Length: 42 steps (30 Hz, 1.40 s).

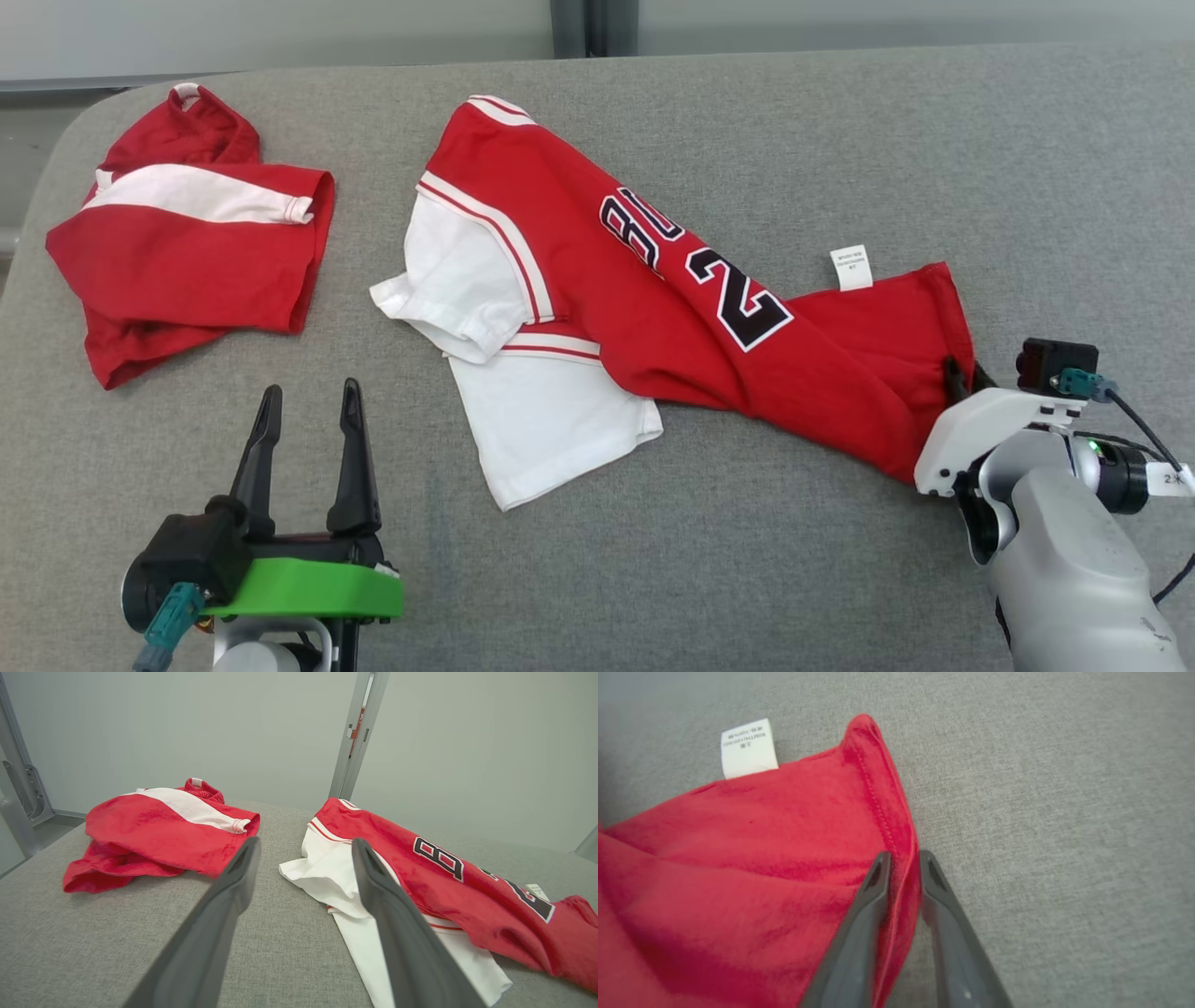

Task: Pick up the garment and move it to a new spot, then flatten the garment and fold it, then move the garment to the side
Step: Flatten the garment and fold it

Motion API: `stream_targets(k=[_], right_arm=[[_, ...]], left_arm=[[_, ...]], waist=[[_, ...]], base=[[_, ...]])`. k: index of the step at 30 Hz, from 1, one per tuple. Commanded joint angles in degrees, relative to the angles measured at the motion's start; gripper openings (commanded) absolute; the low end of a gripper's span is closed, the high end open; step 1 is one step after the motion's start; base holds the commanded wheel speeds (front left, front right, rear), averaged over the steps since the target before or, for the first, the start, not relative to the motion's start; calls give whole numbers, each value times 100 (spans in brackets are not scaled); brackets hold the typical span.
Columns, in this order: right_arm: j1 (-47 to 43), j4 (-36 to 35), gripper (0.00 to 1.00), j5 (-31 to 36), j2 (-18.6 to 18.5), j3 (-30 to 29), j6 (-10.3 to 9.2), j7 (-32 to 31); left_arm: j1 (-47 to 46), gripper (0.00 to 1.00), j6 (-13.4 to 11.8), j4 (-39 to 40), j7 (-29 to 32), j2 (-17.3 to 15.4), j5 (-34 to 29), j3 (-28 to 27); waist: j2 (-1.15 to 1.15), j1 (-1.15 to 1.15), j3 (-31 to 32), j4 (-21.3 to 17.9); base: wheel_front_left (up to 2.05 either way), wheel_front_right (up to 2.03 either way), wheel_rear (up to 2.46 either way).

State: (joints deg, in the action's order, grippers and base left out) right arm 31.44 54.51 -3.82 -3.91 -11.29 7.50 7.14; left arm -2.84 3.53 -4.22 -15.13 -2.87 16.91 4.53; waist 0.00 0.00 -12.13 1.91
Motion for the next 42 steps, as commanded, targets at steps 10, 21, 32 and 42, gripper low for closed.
stream_targets(k=[10, 21, 32, 42], right_arm=[[388, -238, 0, -779, -280, 858, 1, -29], [1676, -636, 0, -1055, -1209, 927, -3, -584], [3035, 317, 100, -105, -1775, 460, -2, -537], [3439, 839, 100, 416, -1240, 526, -3, 457]], left_arm=[[131, 100, -19, -37, -3, -4, -76, -3], [-146, 100, 32, -43, -3, -5, 0, 194], [-439, 100, 41, -45, -3, -6, 58, 521], [-466, 100, 26, -84, -3, -7, -2, 358]], waist=[[0, 0, 17, -6], [0, 0, -287, 311], [0, 0, -866, 905], [0, 0, -704, 650]], base=[[0, 0, 0], [0, 0, 0], [0, 0, 0], [0, 0, 0]])
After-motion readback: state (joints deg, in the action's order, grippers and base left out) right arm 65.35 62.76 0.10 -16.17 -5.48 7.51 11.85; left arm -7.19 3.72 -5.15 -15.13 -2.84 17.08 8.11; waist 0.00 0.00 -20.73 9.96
